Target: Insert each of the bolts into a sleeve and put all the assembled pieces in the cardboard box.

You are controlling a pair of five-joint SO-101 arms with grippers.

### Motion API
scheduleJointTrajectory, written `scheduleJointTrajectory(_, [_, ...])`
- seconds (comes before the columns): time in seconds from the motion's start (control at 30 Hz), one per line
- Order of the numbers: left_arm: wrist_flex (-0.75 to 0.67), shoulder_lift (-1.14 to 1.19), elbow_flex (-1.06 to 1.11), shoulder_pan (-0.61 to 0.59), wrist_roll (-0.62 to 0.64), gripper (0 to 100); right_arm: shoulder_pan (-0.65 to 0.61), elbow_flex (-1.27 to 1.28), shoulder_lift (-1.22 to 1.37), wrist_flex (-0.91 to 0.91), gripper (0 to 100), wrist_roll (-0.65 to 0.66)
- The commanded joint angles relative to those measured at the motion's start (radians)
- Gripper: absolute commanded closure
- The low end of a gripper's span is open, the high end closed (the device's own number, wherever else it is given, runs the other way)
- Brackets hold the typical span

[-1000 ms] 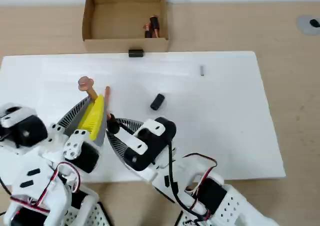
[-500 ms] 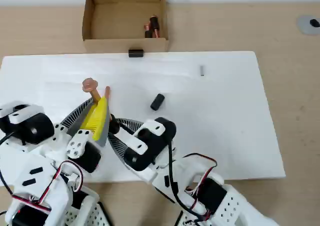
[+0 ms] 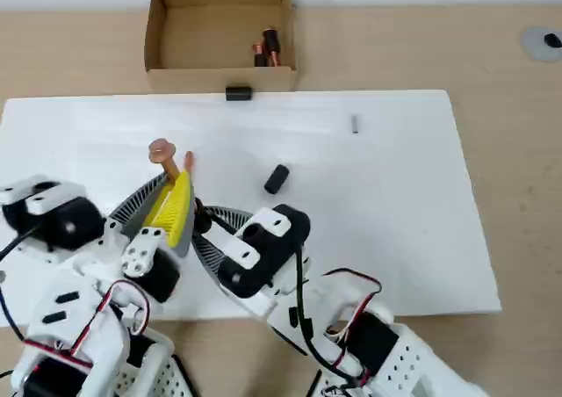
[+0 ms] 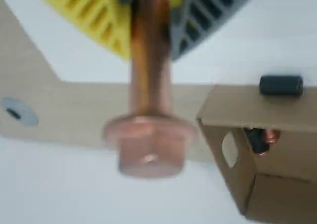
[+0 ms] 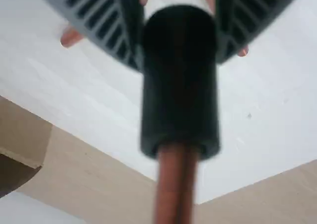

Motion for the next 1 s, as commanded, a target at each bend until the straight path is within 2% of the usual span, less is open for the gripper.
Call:
scheduleJointTrajectory(0.0, [0.026, 0.007, -0.011, 0.06, -0.009, 99, 0.021, -0.056, -0.019, -0.02, 98.9, -0.011])
scheduleJointTrajectory(0.2, [0.069, 0.002, -0.014, 0.192, -0.071, 99, 0.022, -0.056, -0.019, -0.025, 98.9, -0.011])
scheduleJointTrajectory(0.43, [0.118, 0.007, -0.066, 0.195, -0.077, 99, 0.085, -0.058, -0.019, -0.025, 98.9, -0.012])
scheduleJointTrajectory(0.6, [0.212, 0.008, -0.1, 0.193, -0.072, 90, 0.091, -0.082, -0.018, -0.02, 98.9, -0.021])
scheduleJointTrajectory(0.77, [0.279, 0.01, -0.149, 0.193, -0.075, 88, 0.091, -0.108, -0.016, -0.018, 98.8, -0.058])
scheduleJointTrajectory(0.97, [0.411, 0.113, -0.318, 0.175, -0.077, 88, 0.166, -0.136, -0.012, -0.018, 98.8, -0.06])
